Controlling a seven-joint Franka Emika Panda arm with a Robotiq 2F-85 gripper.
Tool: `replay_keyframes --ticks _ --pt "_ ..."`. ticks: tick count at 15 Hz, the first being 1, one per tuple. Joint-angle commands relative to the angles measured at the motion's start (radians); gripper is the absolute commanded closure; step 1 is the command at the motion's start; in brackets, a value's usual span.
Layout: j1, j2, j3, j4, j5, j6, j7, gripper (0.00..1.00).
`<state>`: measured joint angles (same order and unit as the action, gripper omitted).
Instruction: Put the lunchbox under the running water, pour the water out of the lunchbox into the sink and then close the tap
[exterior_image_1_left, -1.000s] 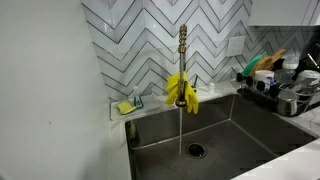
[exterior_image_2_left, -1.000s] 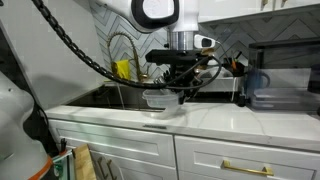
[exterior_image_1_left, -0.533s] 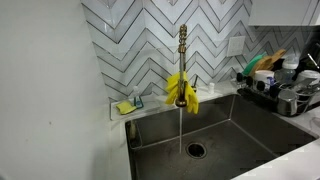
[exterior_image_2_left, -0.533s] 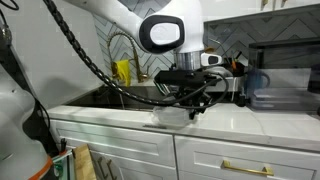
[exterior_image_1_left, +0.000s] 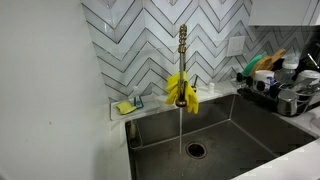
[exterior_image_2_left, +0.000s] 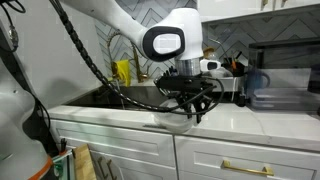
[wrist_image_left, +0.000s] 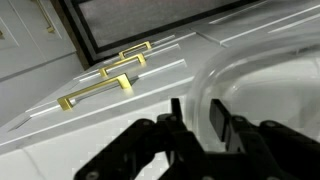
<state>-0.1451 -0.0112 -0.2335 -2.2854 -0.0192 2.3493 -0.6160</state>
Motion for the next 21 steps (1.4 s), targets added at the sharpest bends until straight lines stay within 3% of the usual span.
replay_keyframes --ticks 1,5,10,16,18,21 --pt "-0.006 -0.028 0.03 0.01 -0.03 -0.006 0.046 0.32" --pt "0.006 -0.1 0.058 0.07 -0.102 -0.076 0.073 0.02" --pt "0.051 -0.218 0.121 0.188 -0.152 -0.314 0.096 0.0" --pt "0.179 -0.21 0.197 0.382 0.069 -0.68 0.149 0.0" --pt "0.219 -0.174 0.22 0.424 0.177 -0.727 0.175 0.0" --pt "0.259 -0.107 0.248 0.441 0.373 -0.666 0.202 0.0"
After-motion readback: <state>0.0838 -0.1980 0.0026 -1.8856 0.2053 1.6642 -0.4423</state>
